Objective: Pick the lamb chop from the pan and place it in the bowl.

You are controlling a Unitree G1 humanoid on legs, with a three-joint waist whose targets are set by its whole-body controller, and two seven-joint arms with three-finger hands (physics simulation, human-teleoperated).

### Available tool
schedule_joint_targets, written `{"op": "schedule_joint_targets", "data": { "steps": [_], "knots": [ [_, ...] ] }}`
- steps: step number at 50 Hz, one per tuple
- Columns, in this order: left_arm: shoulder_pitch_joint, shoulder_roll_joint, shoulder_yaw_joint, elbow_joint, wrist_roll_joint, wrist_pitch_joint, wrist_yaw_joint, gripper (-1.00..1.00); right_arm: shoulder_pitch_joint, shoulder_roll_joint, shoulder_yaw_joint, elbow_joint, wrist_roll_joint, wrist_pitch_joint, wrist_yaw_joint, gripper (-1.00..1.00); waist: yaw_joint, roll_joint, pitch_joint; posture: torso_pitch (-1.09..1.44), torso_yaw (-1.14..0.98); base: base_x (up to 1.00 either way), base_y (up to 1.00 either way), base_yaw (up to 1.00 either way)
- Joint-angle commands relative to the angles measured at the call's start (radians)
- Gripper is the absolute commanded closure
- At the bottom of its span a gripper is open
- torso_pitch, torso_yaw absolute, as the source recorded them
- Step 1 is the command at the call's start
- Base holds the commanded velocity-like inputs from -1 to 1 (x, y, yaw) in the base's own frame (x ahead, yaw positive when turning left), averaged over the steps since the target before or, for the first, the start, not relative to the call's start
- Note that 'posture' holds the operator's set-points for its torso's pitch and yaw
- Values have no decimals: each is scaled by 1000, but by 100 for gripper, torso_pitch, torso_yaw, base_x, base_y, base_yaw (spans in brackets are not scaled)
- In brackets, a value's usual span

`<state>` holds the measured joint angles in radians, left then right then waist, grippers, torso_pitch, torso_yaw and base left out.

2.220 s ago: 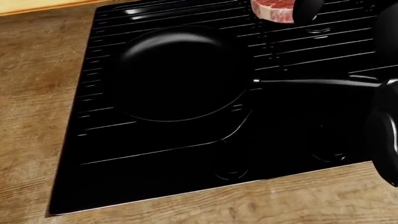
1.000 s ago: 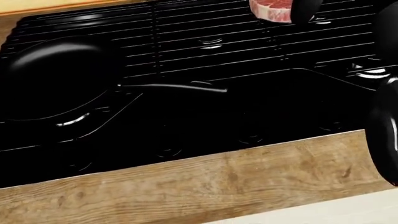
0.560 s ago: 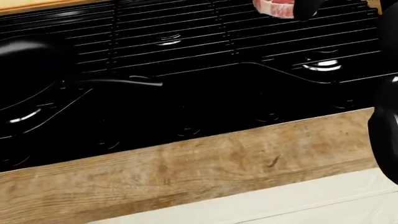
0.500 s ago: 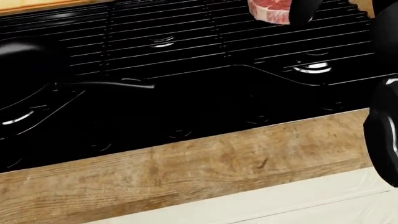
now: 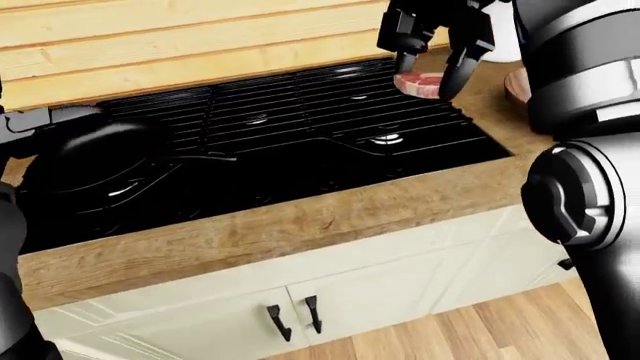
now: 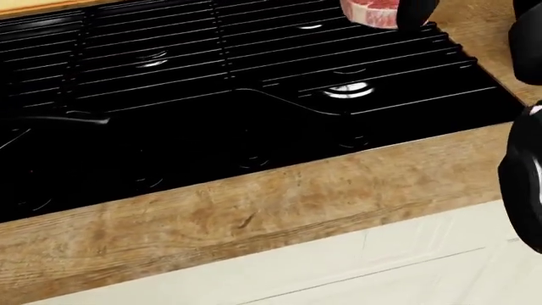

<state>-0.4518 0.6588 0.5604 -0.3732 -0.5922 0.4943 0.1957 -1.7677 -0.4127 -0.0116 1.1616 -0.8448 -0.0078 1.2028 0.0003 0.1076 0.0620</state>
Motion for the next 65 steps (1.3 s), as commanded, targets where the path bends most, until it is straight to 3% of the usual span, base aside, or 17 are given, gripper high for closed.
{"op": "schedule_joint_targets", "data": {
  "steps": [1, 7, 11, 19, 23, 32, 34, 36, 37, 39, 46, 50, 51, 53, 59, 62, 65],
  "knots": [
    [-28, 22, 6, -25, 0, -20, -2, -100, -50, -20, -11, -39, 7, -7, -17, 100, -16, 18, -36, 0, 0, 0, -30, 0],
    [-29, 23, 7, -26, -1, -18, 0, -100, -51, -22, -10, -37, 7, -10, -16, 100, -13, -35, -33, 0, 0, 0, -30, 0],
    [-29, 22, 6, -28, -2, -18, 0, -100, -52, -23, -11, -37, 7, -10, -16, 100, -2, -127, -57, 0, 0, 0, -32, 0],
    [-29, 24, 8, -29, -4, -16, 0, -100, -54, -23, -10, -34, 5, -11, -16, 100, -3, -37, -20, 0, 0, 0, -33, 0],
    [-31, 25, 7, -31, -6, -14, 3, -100, -56, -24, -10, -36, 6, -11, -13, 100, -9, 28, -31, 0, 0, 0, -34, 0],
    [-29, 24, 6, -32, -5, -16, 3, -100, -52, -26, -11, -39, 6, -13, -9, 100, -14, -30, -34, 0, 0, 0, -34, 0],
    [-29, 24, 6, -33, -5, -15, 3, -100, -51, -27, -11, -40, 7, -13, -9, 100, -11, -67, -37, 0, 0, 0, -33, 0],
    [-27, 23, 6, -32, -4, -16, 2, -100, -50, -27, -11, -39, 6, -13, -9, 100, -13, -154, -58, 0, 0, 0, -34, 0],
    [-27, 22, 6, -32, -4, -16, 2, -100, -50, -27, -11, -39, 7, -14, -10, 100, -13, -100, -38, 0, 0, 0, -34, 0],
    [-26, 22, 7, -31, -3, -17, 1, -100, -49, -26, -10, -38, 6, -17, -12, 100, -15, -106, -43, 0, 0, 0, -33, 0],
    [-25, 22, 8, -29, -2, -19, -1, -100, -49, -26, -11, -37, 7, -19, -15, 100, -4, -34, -21, 0, 0, 0, -33, 0],
    [-25, 22, 8, -30, -2, -19, -1, -100, -48, -26, -11, -37, 7, -20, -13, 100, -12, 41, -38, 0, 0, 0, -34, 0],
    [-26, 22, 9, -30, -3, -18, -1, -100, -49, -26, -11, -37, 7, -21, -13, 100, -5, 0, -29, 0, 0, 0, -34, 0],
    [-25, 22, 9, -30, -3, -18, -1, -100, -51, -26, -11, -36, 7, -21, -12, 100, -15, 19, -39, 0, 0, 0, -34, 0],
    [-28, 25, 10, -32, -6, -14, 1, -100, -56, -26, -11, -35, 7, -21, -10, 100, -13, -36, -33, 0, 0, 0, -34, 0],
    [-29, 26, 9, -34, -7, -13, 3, -100, -61, -26, -11, -33, 6, -21, -9, 100, -10, -125, -52, 0, 0, 0, -35, 0],
    [-31, 27, 9, -31, -7, -14, 2, -100, -65, -24, -12, -29, 8, -25, -13, 100, -10, -107, -38, 0, 0, 0, -33, 0]
  ]
}}
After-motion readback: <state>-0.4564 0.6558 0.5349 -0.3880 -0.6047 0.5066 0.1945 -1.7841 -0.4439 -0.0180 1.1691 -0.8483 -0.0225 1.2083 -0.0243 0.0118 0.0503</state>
